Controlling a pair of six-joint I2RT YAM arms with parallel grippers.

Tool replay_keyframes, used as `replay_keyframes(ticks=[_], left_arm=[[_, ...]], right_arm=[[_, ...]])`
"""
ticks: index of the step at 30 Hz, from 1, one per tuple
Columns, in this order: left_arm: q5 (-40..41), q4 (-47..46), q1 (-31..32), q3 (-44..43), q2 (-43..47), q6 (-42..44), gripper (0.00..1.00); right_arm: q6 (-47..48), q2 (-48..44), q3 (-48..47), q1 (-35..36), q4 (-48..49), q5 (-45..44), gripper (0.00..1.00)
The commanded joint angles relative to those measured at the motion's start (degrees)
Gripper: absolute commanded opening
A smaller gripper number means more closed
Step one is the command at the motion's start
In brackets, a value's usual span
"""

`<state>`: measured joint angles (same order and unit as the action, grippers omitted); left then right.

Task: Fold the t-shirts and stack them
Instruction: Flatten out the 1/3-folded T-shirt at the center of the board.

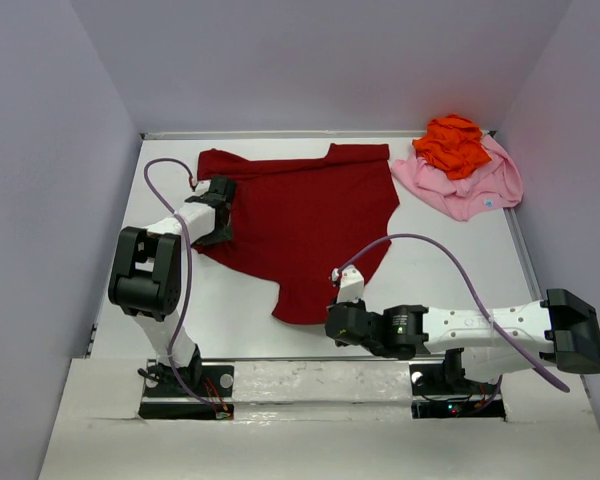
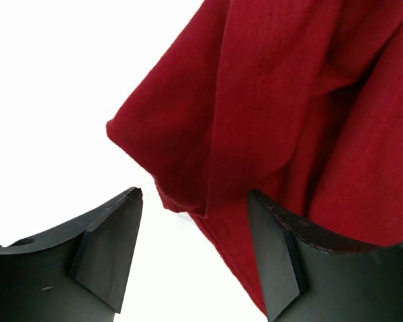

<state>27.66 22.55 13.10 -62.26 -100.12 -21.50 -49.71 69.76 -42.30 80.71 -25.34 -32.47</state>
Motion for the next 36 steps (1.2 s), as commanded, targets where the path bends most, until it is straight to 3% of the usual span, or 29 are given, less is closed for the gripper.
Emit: replay_keyframes(ticks=[1,5,8,15,16,23,30,36], left_arm=[[3.5,1.4,-0.4,1.4,1.0,0.3,0.74],[3.5,1.2,-0.7,1.3,-0.3,0.5,0.73],[3.4,0.9,-1.1,0.8,-1.3,0.5,0.65],[2.2,0.1,-2.0,0.1,-2.4,1.2,0.17],[2.1,0.1,-2.0,0.1,-2.5,1.4,0.00],[2.2,0.4,-1.9,0.1,1.5,0.6,0.00],[0.6,3.0,-2.1,-1.4,21.5,-1.1,0.00],[-0.7,4.6,-3.4,-4.4,31.0,-0.5,0.00]], right_arm=[[-0.5,-1.6,-2.0,0.3,0.6,-2.8,0.00],[-0.4,-3.0,-1.3,0.3,0.6,-2.8,0.00],[-0.6,-5.1,-0.1,0.3,0.6,-2.5,0.00],[-0.6,-6.7,1.2,0.3,0.6,-2.7,0.00],[-0.8,-6.6,1.3,0.3,0.6,-2.6,0.00],[-1.3,-7.8,1.0,0.3,-1.0,-5.1,0.00],[-0.1,-14.5,-2.2,0.3,-7.6,-12.6,0.00],[1.9,-17.1,-7.0,0.3,-13.2,-18.6,0.00]])
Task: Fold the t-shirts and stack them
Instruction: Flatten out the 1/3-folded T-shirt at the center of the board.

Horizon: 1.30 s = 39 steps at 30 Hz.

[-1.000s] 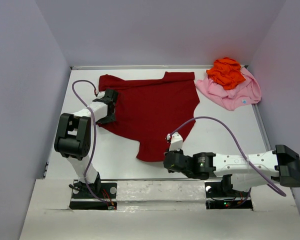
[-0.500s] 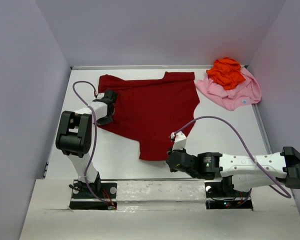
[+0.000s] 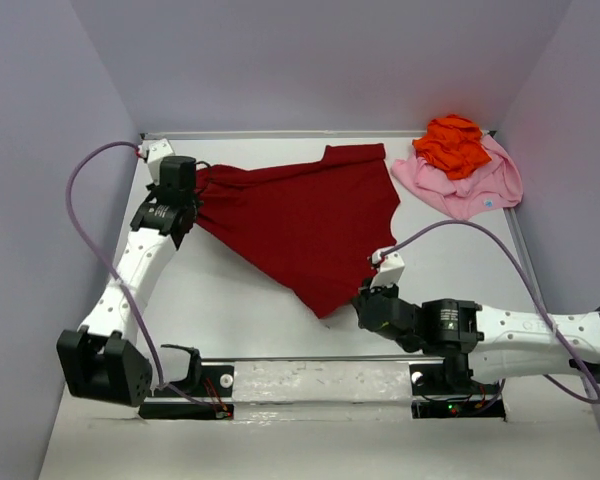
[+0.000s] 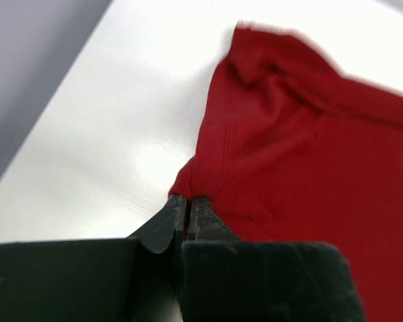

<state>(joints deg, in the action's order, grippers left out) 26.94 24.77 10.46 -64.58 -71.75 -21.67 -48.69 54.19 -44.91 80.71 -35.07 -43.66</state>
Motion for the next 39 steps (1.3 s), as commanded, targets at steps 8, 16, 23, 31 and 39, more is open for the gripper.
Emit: replay_keyframes(ticks=[8,16,23,31,39], left_arm=[[0.8,2.5,-2.4,-2.1,5.6,0.5,0.00],[-3.9,2.8,-3.9,-4.9,10.5,-1.1,0.00],[-9.2,1.0,-3.8,-14.1,22.5,1.4,0.00],[-10.3,2.0,-2.1,-20.3,28.3,-1.0,0.00],[-13.6,1.3,-2.1,-24.8,28.1,-2.0,0.00]], right_arm=[[2.2,-3.8,-8.6,0.3,-8.9,-13.6,0.00],[9.5,-6.1,-18.5,-1.0,-12.4,-22.7,0.00],[26.7,-5.7,-33.7,-1.0,-8.1,-31.5,0.00],[68.0,-6.5,-38.6,-1.0,28.9,-27.9,0.00],[82.7,0.0,-52.6,-1.0,37.3,-25.8,0.00]])
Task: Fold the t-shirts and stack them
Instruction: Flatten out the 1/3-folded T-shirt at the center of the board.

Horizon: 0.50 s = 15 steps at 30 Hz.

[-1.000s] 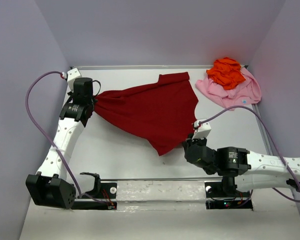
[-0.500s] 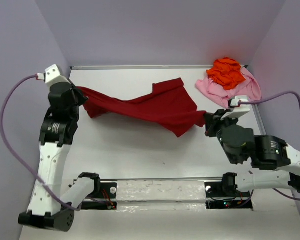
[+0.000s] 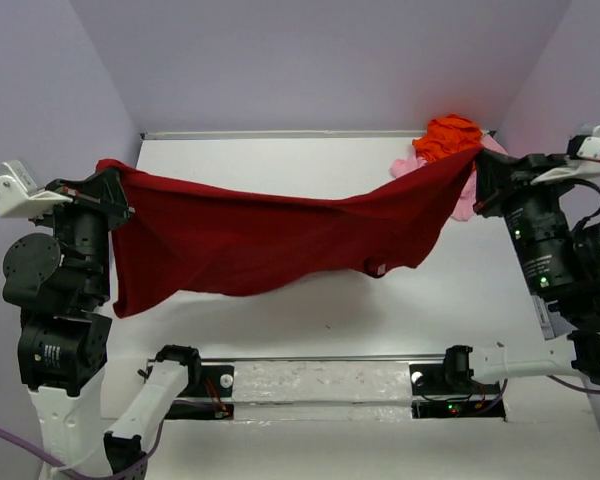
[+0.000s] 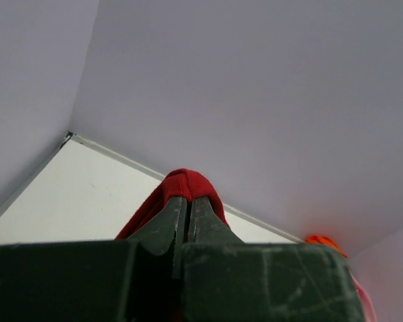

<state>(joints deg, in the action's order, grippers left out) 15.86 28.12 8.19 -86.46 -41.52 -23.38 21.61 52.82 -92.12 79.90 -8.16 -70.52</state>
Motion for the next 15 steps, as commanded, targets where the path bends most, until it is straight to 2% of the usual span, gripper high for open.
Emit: replay_keyframes(ticks=[1,3,4,6,10,12,15], left_arm=[[-2.8,-2.0,0.2,-4.0,-3.3,0.1,0.00],[-3.1,-2.5,0.2,-4.9,-4.7,0.3,0.00],[-3.6,-2.6,0.2,-5.8,-6.3,0.4,0.00],[-4.3,-3.0,0.2,-7.8,-9.0,1.0,0.00],[-1.5,-2.1,0.2,-9.9,-14.6,1.2,0.00],[-1.3,-3.1,0.2,-9.2,-16.4,1.1,0.00],[-1.3,-6.2,0.2,-5.0,-18.1,1.4,0.00]], right_arm=[[15.5,2.9,-8.4,-0.2,12.4,1.3,0.00],[19.9,4.6,-11.1,-0.2,16.2,3.1,0.00],[25.4,6.8,-13.6,-0.2,21.8,3.5,0.00],[30.6,9.6,-17.1,-0.2,27.5,5.6,0.00],[40.0,18.2,-28.9,-0.8,29.9,8.7,0.00],[39.6,20.2,-30.4,-2.4,30.0,10.2,0.00],[34.9,19.3,-25.1,-7.4,30.0,10.9,0.00]])
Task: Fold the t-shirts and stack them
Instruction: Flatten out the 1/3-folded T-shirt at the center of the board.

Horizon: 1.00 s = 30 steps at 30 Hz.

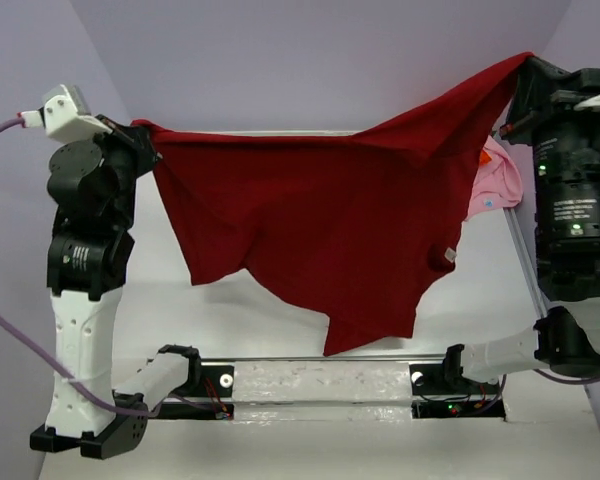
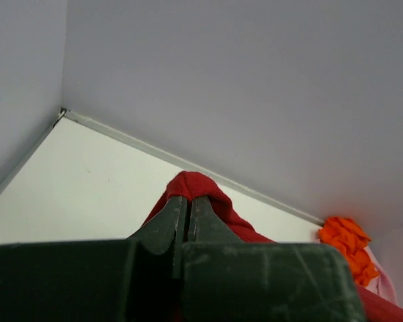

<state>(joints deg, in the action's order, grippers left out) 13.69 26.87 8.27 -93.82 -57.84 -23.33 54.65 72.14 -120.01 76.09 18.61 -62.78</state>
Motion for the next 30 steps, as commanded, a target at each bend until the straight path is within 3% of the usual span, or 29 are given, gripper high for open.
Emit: replay_keyframes(ticks=[1,4,6,7,8,14,17,22,30], left_arm=[[1.3,-5.3,0.1,4.1,-2.5,1.7,0.00],[1.3,-6.7,0.0,7.2,-3.6,1.8,0.00],[1.4,-8.8,0.0,9.1,-3.6,1.9,0.00],[1.2,-9.5,-0.1,10.6,-3.9,1.6,0.00],[1.1,-11.2,-0.1,11.4,-4.3,1.4,0.00],[1.1,-14.1,-0.6,15.9,-9.4,2.5,0.00],[3.3,-17.3,-1.1,18.9,-12.1,2.4,0.00],[1.5,-19.1,-1.3,19.8,-17.7,1.1,0.00],[0.8,-16.2,-1.0,16.0,-11.3,1.6,0.00]], right_arm=[[-1.6,-1.5,9.0,-6.8,3.4,3.2,0.00],[-8.3,-3.3,22.1,-11.8,0.8,3.5,0.00],[-24.5,-2.6,24.3,-19.0,-10.7,7.8,0.00],[-37.9,-1.2,25.0,-25.8,-23.7,14.4,0.00],[-42.1,-0.2,26.1,-28.8,-26.6,17.2,0.00],[-57.5,9.0,31.4,-42.8,-30.9,30.4,0.00],[-60.5,12.9,32.3,-46.8,-31.2,31.9,0.00],[-61.9,17.6,35.0,-47.9,-28.9,34.1,0.00],[-60.6,10.1,30.2,-47.9,-33.7,38.0,0.00]])
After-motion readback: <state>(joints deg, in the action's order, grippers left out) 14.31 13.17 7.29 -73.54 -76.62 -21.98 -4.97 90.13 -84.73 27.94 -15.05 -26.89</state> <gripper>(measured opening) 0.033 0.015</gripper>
